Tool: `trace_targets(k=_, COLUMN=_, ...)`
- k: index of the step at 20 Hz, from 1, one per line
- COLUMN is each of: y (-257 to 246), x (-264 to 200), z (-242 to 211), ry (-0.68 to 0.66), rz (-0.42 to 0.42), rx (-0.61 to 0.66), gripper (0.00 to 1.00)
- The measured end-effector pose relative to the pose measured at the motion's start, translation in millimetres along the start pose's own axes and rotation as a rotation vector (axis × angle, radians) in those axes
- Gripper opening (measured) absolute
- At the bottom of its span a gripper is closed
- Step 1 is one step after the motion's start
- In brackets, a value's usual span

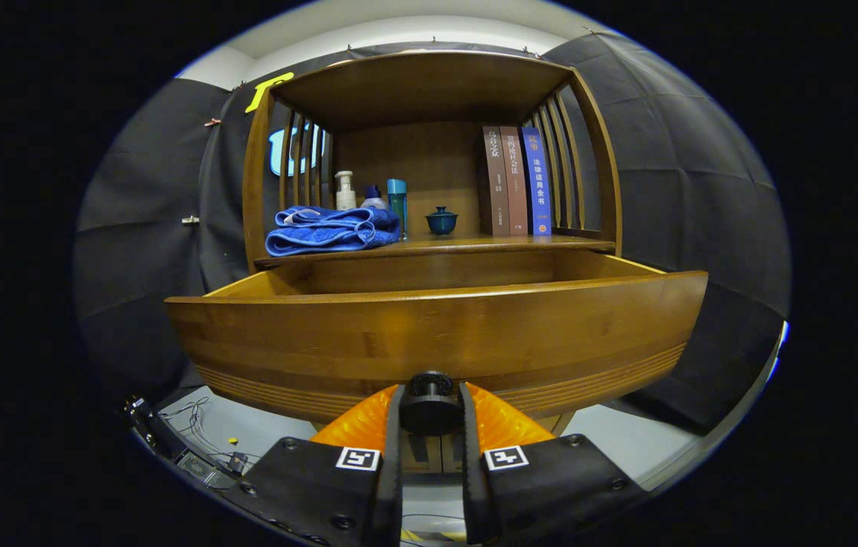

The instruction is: Pull open the drawer, take out the items inside it, and place them on the countertop above the cabinet.

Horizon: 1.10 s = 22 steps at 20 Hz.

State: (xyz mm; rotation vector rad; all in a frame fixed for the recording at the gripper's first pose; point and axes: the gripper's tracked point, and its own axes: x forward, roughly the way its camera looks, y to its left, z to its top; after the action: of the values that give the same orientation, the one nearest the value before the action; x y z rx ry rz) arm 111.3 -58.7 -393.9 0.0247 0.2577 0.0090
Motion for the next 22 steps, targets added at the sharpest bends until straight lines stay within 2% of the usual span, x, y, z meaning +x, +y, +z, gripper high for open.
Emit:
trace_targets(k=7, y=1.2, x=-11.5, z=-4.0, ry=-0.007, rz=0.007, rx=-0.014, gripper=0.35)
trace_targets(k=13, y=-2.4, x=-16.5, z=-20.6, ry=0.026, rz=0.019, rx=0.026, gripper=0.97)
trace_targets(k=16, y=-8.8, x=-28.6, z=-2.5, ry=-0.008, rz=-0.001, rx=0.029, gripper=0.98)
trace_targets(k=22, y=-3.4, x=-57.3, z=112.0, ry=-0.172, rz=-0.015, rx=0.001, gripper=0.99)
